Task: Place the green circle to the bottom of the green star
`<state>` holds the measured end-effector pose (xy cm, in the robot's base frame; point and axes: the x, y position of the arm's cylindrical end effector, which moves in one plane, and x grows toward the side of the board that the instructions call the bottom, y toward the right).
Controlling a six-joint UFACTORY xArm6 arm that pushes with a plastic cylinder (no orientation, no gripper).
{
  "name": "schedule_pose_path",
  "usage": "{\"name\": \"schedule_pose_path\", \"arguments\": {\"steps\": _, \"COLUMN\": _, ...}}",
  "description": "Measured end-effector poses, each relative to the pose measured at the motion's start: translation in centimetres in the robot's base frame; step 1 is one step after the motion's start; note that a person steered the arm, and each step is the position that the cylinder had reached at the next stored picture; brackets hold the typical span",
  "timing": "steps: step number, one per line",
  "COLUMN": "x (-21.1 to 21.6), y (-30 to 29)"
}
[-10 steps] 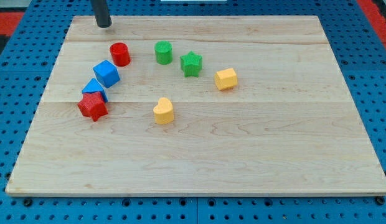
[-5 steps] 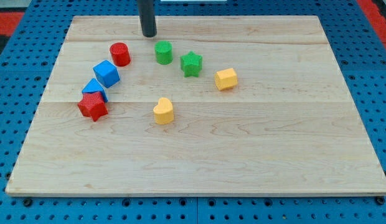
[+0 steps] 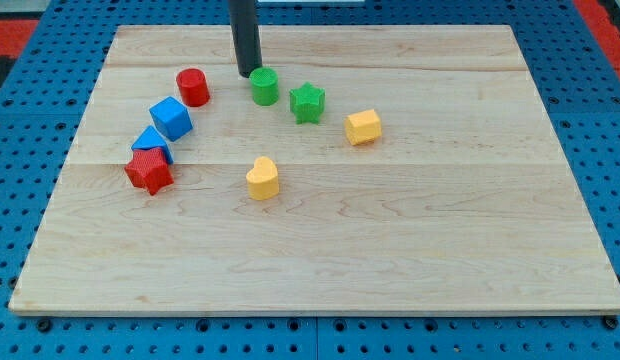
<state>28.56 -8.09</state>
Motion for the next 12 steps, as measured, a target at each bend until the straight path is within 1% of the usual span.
{"name": "schedule_pose_path", "arguments": {"steps": 1, "x": 0.3, "y": 0.1}}
{"name": "schedule_pose_path", "arguments": {"steps": 2, "x": 2.2, "y": 1.2}}
{"name": "schedule_pose_path", "arguments": {"steps": 4, "x": 6.1, "y": 5.8}}
{"name": "schedule_pose_path", "arguments": {"steps": 5, "x": 7.5, "y": 6.3}}
{"name": "schedule_pose_path", "arguments": {"steps": 6, "x": 7.6, "y": 6.3}}
{"name": "schedule_pose_path", "arguments": {"steps": 7, "x": 8.0, "y": 5.1}}
{"name": "schedule_pose_path", "arguments": {"steps": 8, "x": 9.3, "y": 4.7}}
{"name": "schedule_pose_path", "arguments": {"steps": 9, "x": 11.6, "y": 6.8}}
{"name": "schedule_pose_path", "arguments": {"steps": 10, "x": 11.8, "y": 5.6}}
{"name": "schedule_pose_path", "arguments": {"steps": 11, "x": 11.8, "y": 2.4}}
{"name": "schedule_pose_path", "arguments": {"steps": 12, "x": 13.5, "y": 2.5}}
